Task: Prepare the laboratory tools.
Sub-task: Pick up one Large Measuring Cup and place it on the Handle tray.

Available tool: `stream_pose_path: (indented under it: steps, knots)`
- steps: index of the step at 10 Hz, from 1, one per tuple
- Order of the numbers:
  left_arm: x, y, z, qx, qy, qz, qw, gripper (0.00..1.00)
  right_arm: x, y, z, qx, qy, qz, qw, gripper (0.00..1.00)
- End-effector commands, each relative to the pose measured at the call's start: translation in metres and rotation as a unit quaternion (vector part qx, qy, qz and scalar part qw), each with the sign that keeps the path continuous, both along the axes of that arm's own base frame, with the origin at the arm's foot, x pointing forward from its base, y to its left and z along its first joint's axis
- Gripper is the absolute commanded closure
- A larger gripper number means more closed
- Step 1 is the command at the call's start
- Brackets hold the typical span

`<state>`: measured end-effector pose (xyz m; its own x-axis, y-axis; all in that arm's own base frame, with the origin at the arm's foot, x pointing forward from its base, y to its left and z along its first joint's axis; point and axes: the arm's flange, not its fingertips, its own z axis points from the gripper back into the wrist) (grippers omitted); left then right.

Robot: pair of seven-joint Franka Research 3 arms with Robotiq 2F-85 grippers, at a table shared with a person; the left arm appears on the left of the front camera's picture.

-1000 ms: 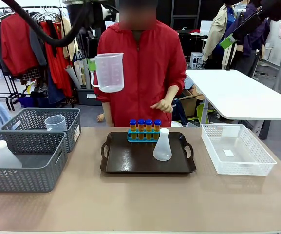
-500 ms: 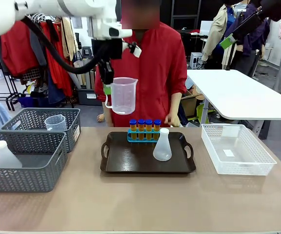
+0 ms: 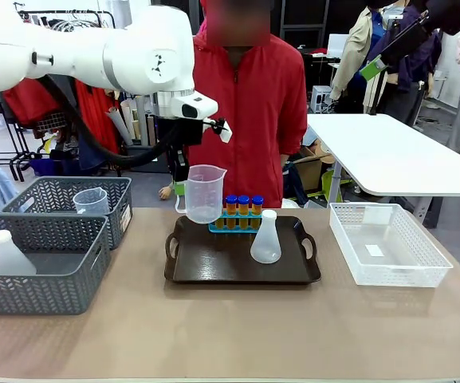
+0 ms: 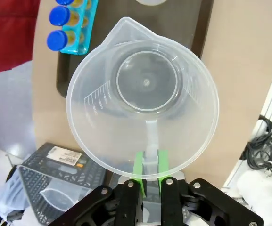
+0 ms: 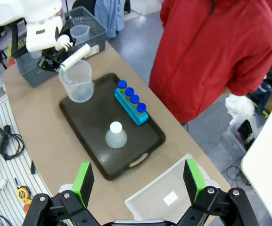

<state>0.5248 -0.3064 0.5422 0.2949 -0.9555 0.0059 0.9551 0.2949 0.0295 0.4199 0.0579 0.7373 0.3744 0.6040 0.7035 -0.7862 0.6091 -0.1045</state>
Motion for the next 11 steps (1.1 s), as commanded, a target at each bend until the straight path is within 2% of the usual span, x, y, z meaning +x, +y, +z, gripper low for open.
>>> stream_pose_path:
  steps: [1, 5, 6, 7, 11]
  knots:
    - [0.003, -0.001, 0.007, 0.000, -0.002, 0.001, 1.000, 1.00, -0.001, 0.000, 0.001, 0.001, -0.001, 0.002, 1.000, 0.00]
    - [0.001, -0.001, 0.003, -0.002, -0.002, 0.000, 1.000, 1.00, -0.001, 0.000, 0.001, 0.001, -0.001, 0.002, 1.000, 0.00]
    - [0.007, -0.005, -0.010, 0.009, -0.028, -0.013, 0.999, 1.00, -0.001, 0.000, 0.001, 0.001, -0.001, 0.002, 1.000, 0.00]
    - [0.012, -0.009, -0.026, -0.001, -0.038, -0.019, 0.999, 1.00, -0.001, 0.000, 0.001, 0.001, -0.001, 0.002, 1.000, 0.00]
    - [0.023, -0.021, -0.086, 0.008, -0.036, -0.036, 0.999, 1.00, -0.001, 0.000, 0.001, 0.001, -0.001, 0.002, 1.000, 0.00]
